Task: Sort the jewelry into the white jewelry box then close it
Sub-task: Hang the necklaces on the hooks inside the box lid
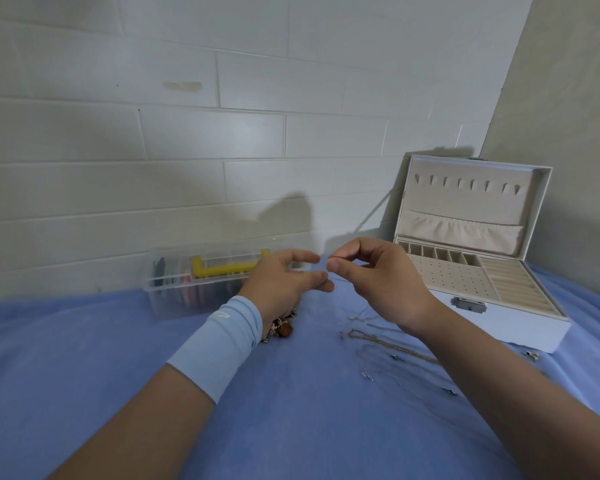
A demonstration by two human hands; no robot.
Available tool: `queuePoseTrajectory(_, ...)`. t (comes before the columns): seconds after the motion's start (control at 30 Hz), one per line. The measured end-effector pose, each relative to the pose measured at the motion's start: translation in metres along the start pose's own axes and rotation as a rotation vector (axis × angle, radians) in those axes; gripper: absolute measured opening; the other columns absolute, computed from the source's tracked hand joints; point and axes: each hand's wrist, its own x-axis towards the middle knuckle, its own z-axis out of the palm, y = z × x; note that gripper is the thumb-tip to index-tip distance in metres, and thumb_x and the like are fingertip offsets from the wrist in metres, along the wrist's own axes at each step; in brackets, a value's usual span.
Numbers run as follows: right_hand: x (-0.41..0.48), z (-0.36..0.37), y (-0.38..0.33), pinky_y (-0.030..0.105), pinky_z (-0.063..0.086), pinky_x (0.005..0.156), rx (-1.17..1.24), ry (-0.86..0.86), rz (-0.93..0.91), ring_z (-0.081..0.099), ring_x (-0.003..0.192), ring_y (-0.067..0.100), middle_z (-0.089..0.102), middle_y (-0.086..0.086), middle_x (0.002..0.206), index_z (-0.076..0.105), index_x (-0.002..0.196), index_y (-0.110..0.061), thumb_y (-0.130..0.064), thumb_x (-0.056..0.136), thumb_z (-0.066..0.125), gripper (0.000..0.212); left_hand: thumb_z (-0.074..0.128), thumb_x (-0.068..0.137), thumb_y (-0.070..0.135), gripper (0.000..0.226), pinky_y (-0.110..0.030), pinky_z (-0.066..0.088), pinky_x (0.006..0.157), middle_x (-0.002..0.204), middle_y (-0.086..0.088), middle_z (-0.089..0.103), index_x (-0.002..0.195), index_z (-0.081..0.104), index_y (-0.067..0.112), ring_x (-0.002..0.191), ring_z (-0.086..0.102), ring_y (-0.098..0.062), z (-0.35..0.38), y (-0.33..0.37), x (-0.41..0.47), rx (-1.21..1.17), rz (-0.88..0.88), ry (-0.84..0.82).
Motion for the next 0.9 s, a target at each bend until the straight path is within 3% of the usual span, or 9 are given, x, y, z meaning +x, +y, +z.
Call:
queuePoseTrajectory(0.13,0.001,-0.001,0.003,0.009,0.039,0.053,-0.033,0.032,-0.019,0.054,0.05,-0.003,0.073,0.006,0.089,0.074,0.086,-0.01,-0.013,0.09,0.075,0.005,0.069,0.092,0.013,0.028,-0.022,0.027,0.042,0.085,-0.01,0.077,0.113,0.052,0.018,0.04,0.026,-0.015,0.0,0.001,-0.001,0.015,0.048,-0.087)
queuePoseTrajectory(0.27,0.002,0.0,0.005,0.009,0.04,0.055,-0.041,0.039,-0.032,0.055,0.054,-0.004,0.072,0.004,0.087,0.075,0.084,-0.012,-0.013,0.089,0.076,0.005,0.067,0.093,0.012,0.01,-0.019,0.026,0.039,0.086,-0.011,0.077,0.102,0.066,0.009,0.038,0.027,-0.011,-0.003,0.005,-0.004,-0.014,-0.001,-0.163)
queuePoseTrajectory(0.33,0.003,-0.001,0.006,0.009,0.042,0.059,-0.04,0.051,-0.036,0.057,0.06,-0.004,0.072,0.003,0.086,0.075,0.084,-0.012,-0.012,0.088,0.077,0.005,0.063,0.096,0.014,0.011,-0.019,0.026,0.042,0.09,-0.008,0.077,0.099,0.071,0.007,0.041,0.03,-0.009,-0.005,0.005,-0.004,-0.029,-0.062,-0.229)
queuePoseTrajectory(0.5,0.005,-0.004,0.008,0.009,0.043,0.064,-0.037,0.048,-0.029,0.059,0.067,-0.004,0.073,0.003,0.085,0.077,0.085,-0.012,-0.015,0.088,0.077,0.004,0.055,0.096,0.016,0.021,-0.018,0.021,0.043,0.094,-0.011,0.074,0.099,0.071,0.004,0.043,0.029,-0.007,-0.007,0.014,-0.005,-0.266,-0.188,-0.356)
queuePoseTrajectory(0.67,0.003,-0.003,0.004,0.008,0.042,0.063,-0.013,-0.003,0.01,0.058,0.065,-0.005,0.075,0.0,0.087,0.079,0.087,-0.016,-0.016,0.089,0.076,0.002,0.061,0.092,0.025,0.017,-0.015,0.021,0.038,0.084,0.001,0.073,0.09,0.067,0.009,0.038,0.025,-0.004,-0.002,0.01,-0.004,-0.237,-0.171,-0.359)
queuePoseTrajectory(0.77,0.003,-0.003,0.005,0.012,0.039,0.062,-0.017,0.02,0.073,0.054,0.058,-0.004,0.072,-0.003,0.09,0.076,0.092,-0.022,-0.019,0.09,0.075,0.004,0.057,0.095,0.022,0.013,-0.013,0.017,0.034,0.078,0.004,0.071,0.089,0.065,0.013,0.034,0.024,-0.002,0.002,0.006,-0.002,-0.412,-0.266,-0.348)
queuePoseTrajectory(0.9,-0.001,-0.007,0.002,0.019,0.034,0.052,0.055,-0.059,-0.001,0.04,0.05,0.01,0.068,0.001,0.094,0.069,0.075,-0.017,-0.002,0.092,0.061,0.024,0.063,0.078,0.022,0.012,-0.011,0.014,0.031,0.075,0.003,0.07,0.085,0.064,0.012,0.03,0.027,-0.002,0.003,0.005,0.001,-0.69,-0.352,-0.339)
